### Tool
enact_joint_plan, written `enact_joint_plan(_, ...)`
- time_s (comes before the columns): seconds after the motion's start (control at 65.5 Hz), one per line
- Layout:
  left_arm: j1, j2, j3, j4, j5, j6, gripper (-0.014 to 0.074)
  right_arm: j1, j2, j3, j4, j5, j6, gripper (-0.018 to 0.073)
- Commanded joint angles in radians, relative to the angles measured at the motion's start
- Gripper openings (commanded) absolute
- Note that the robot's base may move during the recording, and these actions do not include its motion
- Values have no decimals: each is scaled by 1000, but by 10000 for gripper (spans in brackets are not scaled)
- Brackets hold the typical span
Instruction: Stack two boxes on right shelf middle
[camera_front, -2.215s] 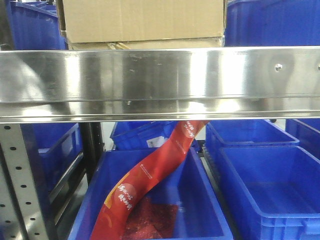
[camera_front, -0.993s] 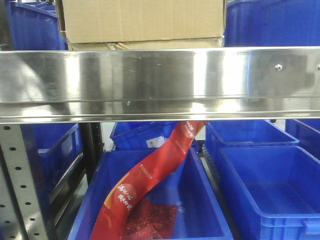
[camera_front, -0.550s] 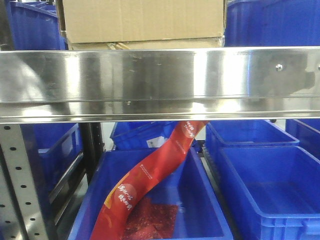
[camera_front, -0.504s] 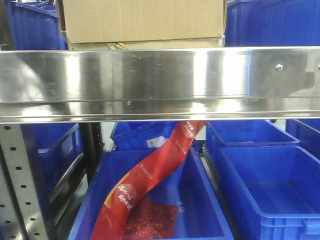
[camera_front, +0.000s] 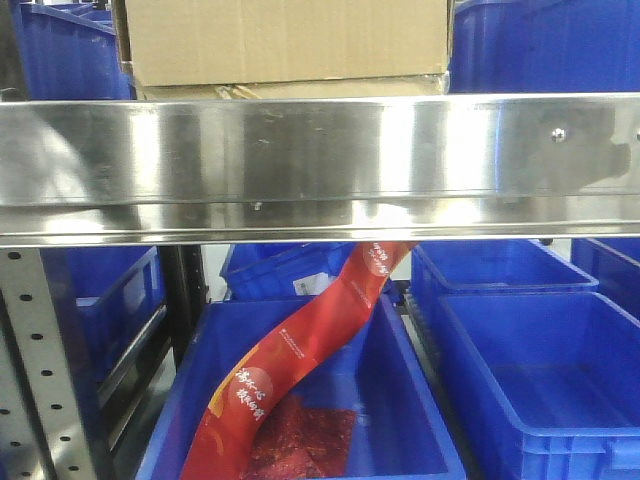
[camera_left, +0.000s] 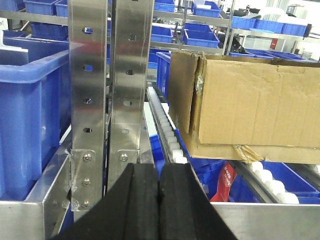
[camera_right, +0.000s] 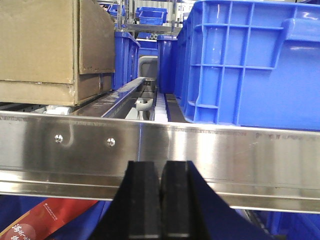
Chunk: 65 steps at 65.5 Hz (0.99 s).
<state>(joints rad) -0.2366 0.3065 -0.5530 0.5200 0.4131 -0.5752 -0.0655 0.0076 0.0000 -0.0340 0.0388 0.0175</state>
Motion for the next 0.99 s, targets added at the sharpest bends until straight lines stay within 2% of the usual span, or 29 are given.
enact_joint_plan(0.0, 5, -5, 0, -4, -20, -6, -101, -4, -8, 0, 5, -24, -4, -163)
enact_joint_plan(0.107, 15, -26, 32, -7, -8, 9, -101, -4, -8, 0, 5, -24, -4, -163)
enact_joint_plan(0.214, 58, -78, 123, -123, -40, 239, -101, -4, -8, 0, 5, -24, -4, -163)
enact_joint_plan(0.29, 113, -113, 215, -253, -129, 429, -101, -4, -8, 0, 5, -24, -4, -163)
enact_joint_plan(0.321, 139, -128, 258, -317, -176, 487, -101, -4, -8, 0, 5, -24, -4, -163)
enact_joint_plan(0.367, 171, -151, 306, -389, -230, 532, -101, -4, -8, 0, 5, -24, -4, -163)
enact_joint_plan(0.412, 214, -178, 360, -464, -284, 545, -101, -4, -8, 0, 5, -24, -4, -163)
enact_joint_plan(0.474, 259, -210, 409, -520, -308, 545, -101, -4, -8, 0, 5, -24, -4, -163)
enact_joint_plan(0.596, 312, -290, 464, -520, -293, 545, -101, -4, -8, 0, 5, -24, -4, -163)
enact_joint_plan(0.703, 330, -307, 511, -520, -310, 545, -101, -4, -8, 0, 5, -24, -4, -163)
enact_joint_plan(0.81, 306, -307, 553, -520, -336, 545, -101, -4, -8, 0, 5, -25, -4, -163)
enact_joint_plan(0.901, 245, -307, 553, -520, -372, 545, -101, -4, -8, 0, 5, -25, -4, -163)
enact_joint_plan(0.978, 201, -307, 553, -509, -357, 545, -101, -4, -8, 0, 5, -25, -4, -163)
